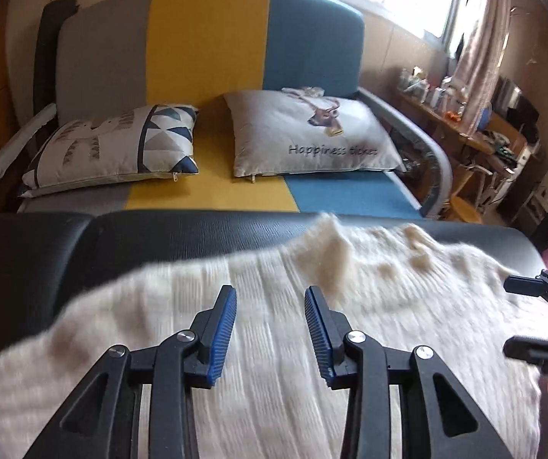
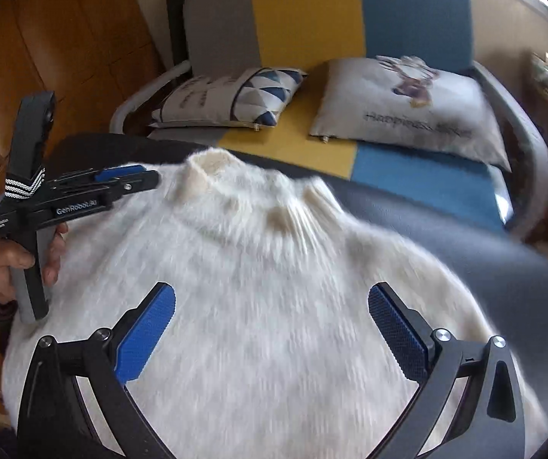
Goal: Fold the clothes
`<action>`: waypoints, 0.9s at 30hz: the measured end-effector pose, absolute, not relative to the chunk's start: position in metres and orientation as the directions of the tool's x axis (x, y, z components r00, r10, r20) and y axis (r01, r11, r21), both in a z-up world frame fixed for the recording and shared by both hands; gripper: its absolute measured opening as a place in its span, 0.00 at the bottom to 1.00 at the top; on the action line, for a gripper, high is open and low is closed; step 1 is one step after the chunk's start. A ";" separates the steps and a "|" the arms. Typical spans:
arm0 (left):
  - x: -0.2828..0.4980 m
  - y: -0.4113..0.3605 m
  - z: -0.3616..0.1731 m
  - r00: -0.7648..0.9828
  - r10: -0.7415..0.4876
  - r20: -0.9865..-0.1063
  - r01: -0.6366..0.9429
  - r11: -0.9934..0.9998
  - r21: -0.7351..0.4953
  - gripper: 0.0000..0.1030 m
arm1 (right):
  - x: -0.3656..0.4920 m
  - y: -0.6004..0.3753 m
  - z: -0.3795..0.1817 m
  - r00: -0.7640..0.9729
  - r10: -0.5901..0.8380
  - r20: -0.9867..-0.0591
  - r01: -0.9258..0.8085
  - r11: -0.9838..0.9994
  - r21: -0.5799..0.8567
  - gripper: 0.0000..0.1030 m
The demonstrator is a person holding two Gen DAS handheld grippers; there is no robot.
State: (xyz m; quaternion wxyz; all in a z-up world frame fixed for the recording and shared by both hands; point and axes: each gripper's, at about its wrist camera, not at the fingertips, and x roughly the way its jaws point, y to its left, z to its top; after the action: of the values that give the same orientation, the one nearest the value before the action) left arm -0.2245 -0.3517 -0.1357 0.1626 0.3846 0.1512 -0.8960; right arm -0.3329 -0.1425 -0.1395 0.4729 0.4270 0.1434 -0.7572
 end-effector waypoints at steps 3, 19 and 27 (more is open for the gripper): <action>-0.197 -0.321 -0.130 -0.675 -0.195 -0.712 0.375 -0.921 -0.103 0.37 | -0.325 -0.092 -0.138 -0.253 -0.564 -0.786 0.778 -0.602 0.182 1.00; -0.171 -0.302 -0.153 -0.611 -0.245 -0.753 0.433 -0.899 -0.059 0.37 | -0.359 -0.046 -0.143 -0.310 -0.546 -0.778 0.683 -0.697 0.217 1.00; -0.170 -0.303 -0.164 -0.591 -0.230 -0.773 0.444 -0.893 -0.073 0.37 | -0.388 -0.071 -0.170 -0.283 -0.485 -0.827 0.664 -0.722 0.197 1.00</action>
State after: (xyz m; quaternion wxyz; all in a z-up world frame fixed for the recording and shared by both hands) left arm -0.1697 -0.3026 -0.1639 0.1909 0.4098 0.1301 -0.8824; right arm -0.3877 -0.0710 -0.1704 0.3611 0.4777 0.0933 -0.7954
